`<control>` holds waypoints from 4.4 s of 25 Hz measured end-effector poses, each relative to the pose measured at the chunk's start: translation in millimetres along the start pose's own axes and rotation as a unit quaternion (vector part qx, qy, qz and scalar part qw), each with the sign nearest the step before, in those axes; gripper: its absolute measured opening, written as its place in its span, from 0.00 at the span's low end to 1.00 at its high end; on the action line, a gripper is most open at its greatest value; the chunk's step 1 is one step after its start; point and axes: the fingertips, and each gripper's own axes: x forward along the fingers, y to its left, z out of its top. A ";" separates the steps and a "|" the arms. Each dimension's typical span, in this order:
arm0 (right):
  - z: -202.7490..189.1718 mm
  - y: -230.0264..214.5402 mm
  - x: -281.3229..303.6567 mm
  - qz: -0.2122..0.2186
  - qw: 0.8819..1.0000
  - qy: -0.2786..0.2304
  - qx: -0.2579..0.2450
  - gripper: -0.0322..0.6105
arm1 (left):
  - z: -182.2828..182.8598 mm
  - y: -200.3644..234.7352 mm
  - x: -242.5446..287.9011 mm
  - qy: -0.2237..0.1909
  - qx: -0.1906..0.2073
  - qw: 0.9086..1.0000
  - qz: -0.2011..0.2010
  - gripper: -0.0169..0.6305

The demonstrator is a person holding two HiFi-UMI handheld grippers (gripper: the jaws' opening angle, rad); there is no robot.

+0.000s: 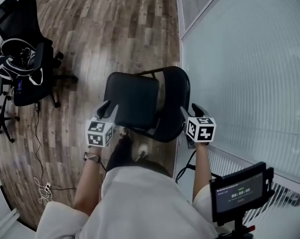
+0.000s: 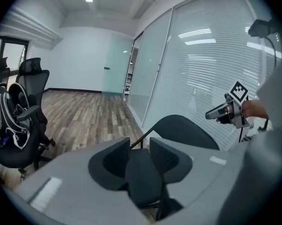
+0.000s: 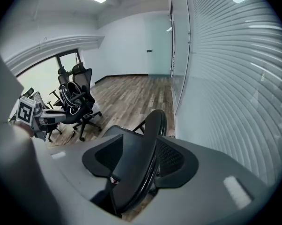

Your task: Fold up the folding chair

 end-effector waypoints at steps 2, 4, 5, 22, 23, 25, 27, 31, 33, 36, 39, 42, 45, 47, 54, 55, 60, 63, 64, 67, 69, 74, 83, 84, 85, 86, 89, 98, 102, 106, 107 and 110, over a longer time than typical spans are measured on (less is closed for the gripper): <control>-5.2 -4.6 4.8 -0.009 1.000 0.007 0.009 0.40 | -10.8 2.5 5.1 0.014 0.000 1.000 -0.006 0.23; -6.4 -8.6 7.7 -0.017 1.000 0.012 0.019 0.40 | -18.9 5.4 7.8 0.028 -0.001 1.000 -0.010 0.23; -6.0 -10.0 10.5 -0.019 0.999 0.015 0.023 0.40 | -22.0 8.1 9.2 0.034 -0.003 0.999 -0.012 0.23; -34.6 -44.9 67.4 -0.038 0.996 0.078 0.017 0.41 | -95.5 48.8 55.2 0.129 -0.017 0.991 -0.007 0.23; -34.2 -45.9 67.0 -0.044 0.996 0.078 0.015 0.37 | -98.9 51.7 59.2 0.132 -0.020 0.991 -0.008 0.23; -33.5 -48.2 66.4 -0.050 0.996 0.077 0.016 0.37 | -105.8 58.2 68.0 0.137 -0.028 0.990 -0.008 0.23; -34.6 -49.6 67.8 -0.049 0.995 0.078 0.025 0.37 | -114.7 66.4 75.8 0.144 -0.036 0.989 -0.005 0.23; -37.8 -52.2 69.1 -0.047 0.995 0.085 0.039 0.37 | -132.3 82.2 88.2 0.158 -0.057 0.986 -0.002 0.23; -39.6 -55.4 67.4 -0.046 0.994 0.091 0.043 0.37 | -141.6 90.9 96.2 0.162 -0.086 0.983 0.001 0.23; -42.9 -59.5 65.1 -0.047 0.992 0.105 0.050 0.37 | -158.7 103.5 108.6 0.168 -0.127 0.978 0.005 0.24; -44.3 -57.4 67.8 -0.041 0.990 0.118 0.063 0.37 | -177.3 117.2 119.0 0.177 -0.144 0.974 0.004 0.25; -44.7 -54.0 71.5 -0.029 0.988 0.131 0.075 0.37 | -195.4 129.0 130.3 0.192 -0.154 0.969 -0.003 0.27; -43.9 -54.8 77.0 -0.025 0.989 0.133 0.067 0.37 | -212.6 135.8 144.0 0.202 -0.171 0.964 -0.016 0.30; -44.4 -55.5 78.1 -0.028 0.990 0.127 0.057 0.38 | -226.1 139.0 150.4 0.207 -0.187 0.960 -0.025 0.31; -35.2 -47.4 73.2 -0.015 0.990 0.127 0.063 0.37 | -261.3 166.7 165.0 0.215 -0.203 0.954 -0.046 0.41; -35.6 -47.7 72.4 -0.011 0.989 0.128 0.067 0.36 | -266.3 171.6 167.0 0.215 -0.205 0.954 -0.042 0.41; -34.1 -48.7 71.5 0.000 0.987 0.134 0.090 0.32 | -278.5 179.2 177.6 0.203 -0.214 0.952 -0.082 0.43; -36.0 -49.9 70.7 -0.001 0.986 0.137 0.095 0.31 | -286.9 171.3 183.0 0.206 -0.212 0.947 -0.126 0.46; -36.8 -50.2 70.0 -0.001 0.986 0.138 0.094 0.31 | -291.7 170.1 184.5 0.210 -0.213 0.945 -0.134 0.47; -36.3 -48.7 69.6 -0.004 0.985 0.143 0.092 0.32 | -303.7 173.2 188.3 0.217 -0.230 0.937 -0.148 0.49; -35.2 -47.1 70.7 -0.004 0.985 0.146 0.089 0.32 | -303.8 172.6 190.2 0.209 -0.255 0.929 -0.171 0.50; -37.4 -46.6 68.0 -0.002 0.984 0.154 0.088 0.32 | -305.9 160.9 191.1 0.209 -0.280 0.911 -0.218 0.56; -39.5 -46.3 67.8 -0.001 0.982 0.167 0.088 0.32 | -312.5 148.3 200.8 0.203 -0.311 0.894 -0.252 0.59; -39.7 -45.7 67.6 -0.001 0.982 0.169 0.088 0.33 | -313.7 149.5 200.6 0.206 -0.313 0.892 -0.252 0.58; -39.6 -45.0 67.3 -0.001 0.981 0.170 0.088 0.33 | -315.0 150.3 200.2 0.211 -0.315 0.890 -0.253 0.57; -39.1 -44.2 67.3 0.000 0.981 0.171 0.089 0.33 | -315.6 150.3 199.6 0.216 -0.317 0.888 -0.254 0.57; -38.8 -44.7 68.7 0.004 0.981 0.172 0.087 0.33 | -316.0 147.6 196.6 0.234 -0.332 0.876 -0.259 0.57; -31.8 -44.8 65.4 0.013 0.982 0.180 0.061 0.33 | -311.6 136.6 173.7 0.228 -0.370 0.868 -0.242 0.56; -33.4 -42.6 61.9 0.016 0.982 0.181 0.052 0.33 | -312.1 127.6 163.9 0.232 -0.373 0.867 -0.234 0.56; -35.2 -44.8 59.6 0.018 0.982 0.180 0.049 0.33 | -306.8 119.4 158.7 0.231 -0.366 0.873 -0.224 0.56; -34.8 -46.6 58.2 0.017 0.982 0.181 0.049 0.33 | -304.0 116.6 157.8 0.231 -0.365 0.874 -0.223 0.55; -31.7 -53.2 55.7 0.015 0.982 0.185 0.048 0.33 | -295.9 108.3 157.0 0.235 -0.362 0.875 -0.218 0.55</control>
